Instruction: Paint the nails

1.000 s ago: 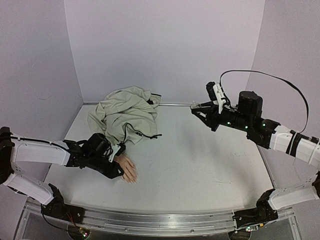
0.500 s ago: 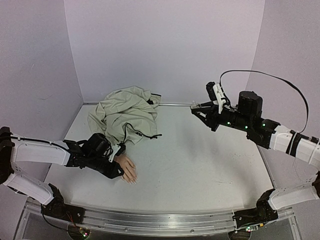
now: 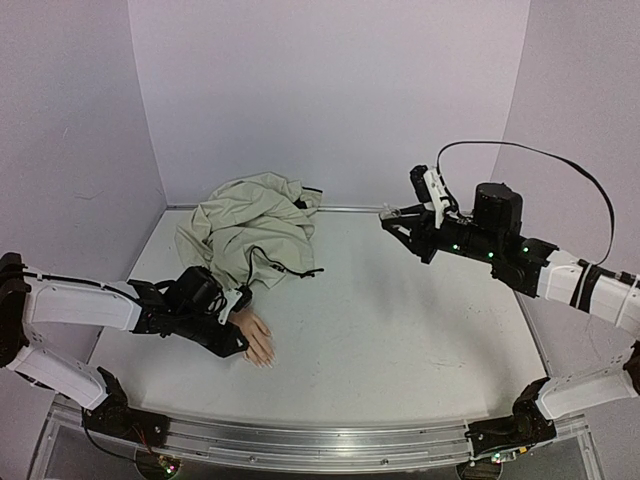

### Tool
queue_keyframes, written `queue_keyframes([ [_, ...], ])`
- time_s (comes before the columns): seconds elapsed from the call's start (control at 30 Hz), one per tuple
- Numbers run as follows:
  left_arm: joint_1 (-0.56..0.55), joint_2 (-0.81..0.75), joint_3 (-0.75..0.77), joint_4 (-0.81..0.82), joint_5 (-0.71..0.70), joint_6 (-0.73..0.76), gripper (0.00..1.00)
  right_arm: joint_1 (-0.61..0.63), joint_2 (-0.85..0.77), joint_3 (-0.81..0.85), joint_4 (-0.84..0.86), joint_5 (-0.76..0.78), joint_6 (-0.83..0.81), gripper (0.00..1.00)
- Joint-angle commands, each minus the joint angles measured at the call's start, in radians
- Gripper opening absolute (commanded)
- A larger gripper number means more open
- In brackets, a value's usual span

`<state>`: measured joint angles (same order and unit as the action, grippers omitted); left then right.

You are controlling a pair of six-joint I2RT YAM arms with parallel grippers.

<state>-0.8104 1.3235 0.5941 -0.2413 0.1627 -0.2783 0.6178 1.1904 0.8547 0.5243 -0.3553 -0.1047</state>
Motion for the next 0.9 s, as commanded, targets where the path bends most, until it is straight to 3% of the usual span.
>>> queue_keyframes([
  [0.0, 0.005, 0.000, 0.032, 0.045, 0.015, 0.027, 0.00, 0.002, 0.000, 0.021, 0.060, -0.024, -0.002, 0.00],
  [0.87, 0.005, 0.018, 0.036, 0.048, 0.021, 0.028, 0.00, 0.002, 0.004, 0.022, 0.060, -0.027, 0.000, 0.00],
])
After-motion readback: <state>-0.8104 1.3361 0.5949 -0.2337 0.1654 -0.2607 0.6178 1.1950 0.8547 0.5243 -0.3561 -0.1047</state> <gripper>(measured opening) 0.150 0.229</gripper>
